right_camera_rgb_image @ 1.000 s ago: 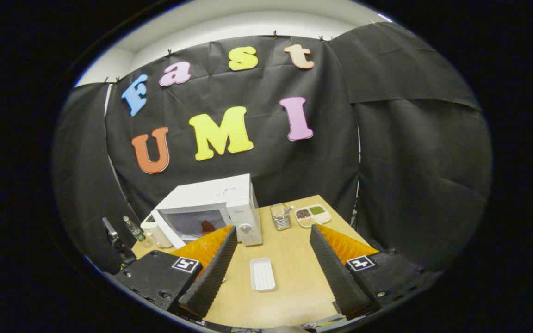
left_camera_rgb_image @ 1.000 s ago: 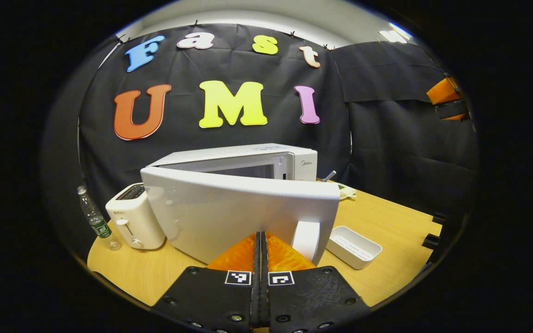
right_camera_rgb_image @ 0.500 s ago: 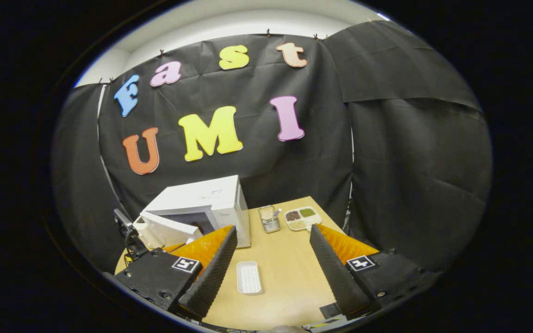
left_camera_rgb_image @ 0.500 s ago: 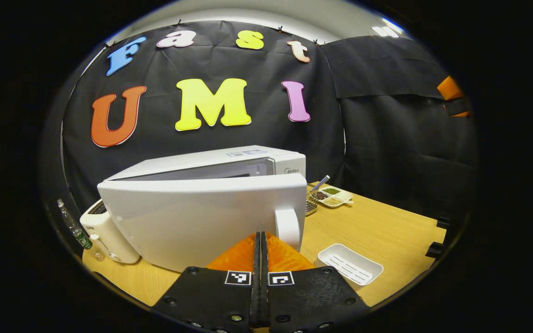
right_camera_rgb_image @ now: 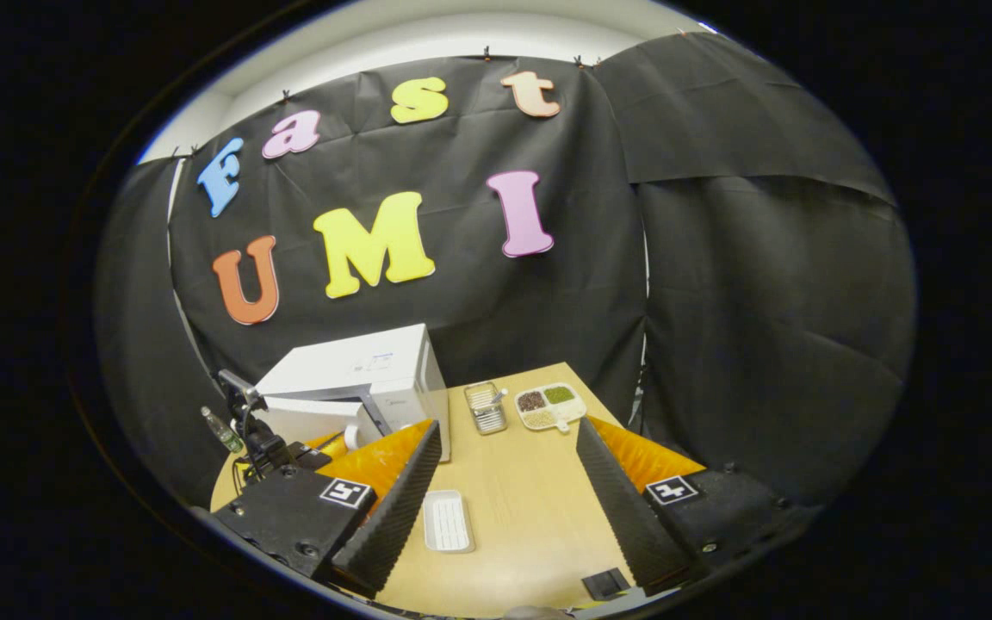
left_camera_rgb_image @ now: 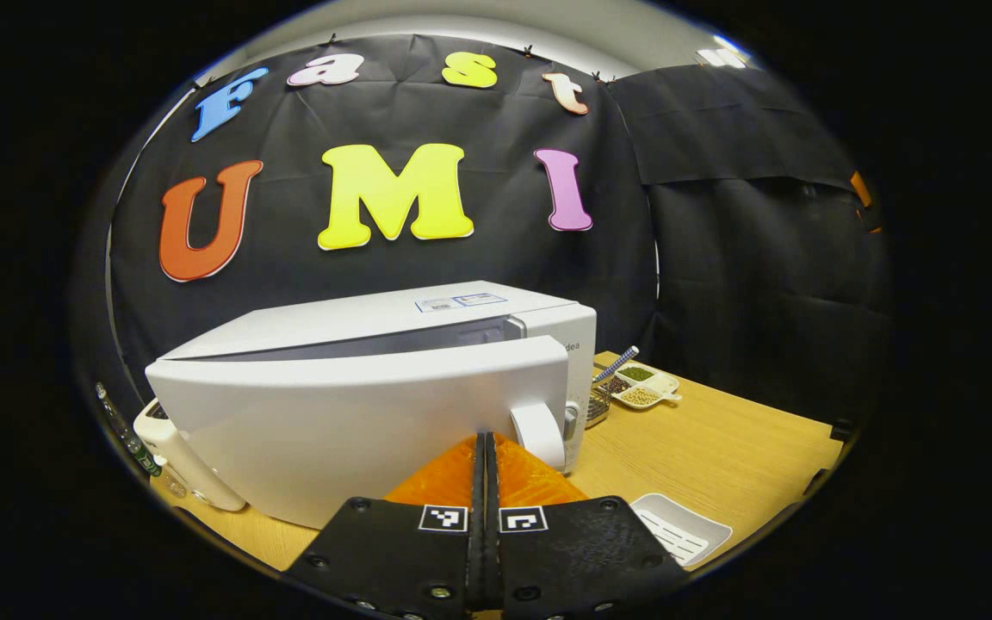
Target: Open the microwave oven with the left hand, put the food in, and close the microwave oven.
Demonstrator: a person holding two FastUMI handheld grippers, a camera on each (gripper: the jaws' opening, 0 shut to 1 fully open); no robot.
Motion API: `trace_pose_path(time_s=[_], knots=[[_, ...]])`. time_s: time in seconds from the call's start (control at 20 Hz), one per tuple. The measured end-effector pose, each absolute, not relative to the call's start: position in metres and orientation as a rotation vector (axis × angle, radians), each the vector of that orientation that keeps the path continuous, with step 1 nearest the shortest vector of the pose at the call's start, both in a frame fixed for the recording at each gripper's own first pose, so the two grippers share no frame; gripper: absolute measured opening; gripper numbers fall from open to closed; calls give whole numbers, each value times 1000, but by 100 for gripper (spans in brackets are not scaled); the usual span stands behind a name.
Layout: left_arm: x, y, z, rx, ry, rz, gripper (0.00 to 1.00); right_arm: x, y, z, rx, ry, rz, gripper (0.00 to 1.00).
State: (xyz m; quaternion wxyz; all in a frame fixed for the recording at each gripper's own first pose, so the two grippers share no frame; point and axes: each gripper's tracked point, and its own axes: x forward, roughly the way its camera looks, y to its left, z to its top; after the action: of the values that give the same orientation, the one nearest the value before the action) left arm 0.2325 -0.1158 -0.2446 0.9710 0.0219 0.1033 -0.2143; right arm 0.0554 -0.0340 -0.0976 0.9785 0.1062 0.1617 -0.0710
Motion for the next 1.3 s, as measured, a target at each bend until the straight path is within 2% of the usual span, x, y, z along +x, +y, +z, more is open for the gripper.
trace_pose_path(time_s=[0.3, 0.35, 0.4, 1.1, 1.15, 1.25, 1.3], knots=[[263, -122, -249, 5, 227, -400, 0, 73, -44, -97, 191, 333, -152, 91], [261, -123, -250, -9, 228, -394, 0, 76, -45, -98, 192, 337, -152, 100], [261, -124, -251, -13, 224, -394, 0, 78, -47, -98, 192, 340, -153, 92], [272, -122, -251, -39, 245, -340, 0, 99, -40, -108, 216, 369, -141, 92], [271, -123, -254, -42, 262, -345, 0, 99, -40, -106, 213, 363, -140, 100], [270, -122, -258, -31, 275, -342, 0, 97, -38, -105, 210, 361, -140, 100], [267, -118, -260, -20, 291, -332, 0, 96, -38, -105, 211, 360, -138, 92]])
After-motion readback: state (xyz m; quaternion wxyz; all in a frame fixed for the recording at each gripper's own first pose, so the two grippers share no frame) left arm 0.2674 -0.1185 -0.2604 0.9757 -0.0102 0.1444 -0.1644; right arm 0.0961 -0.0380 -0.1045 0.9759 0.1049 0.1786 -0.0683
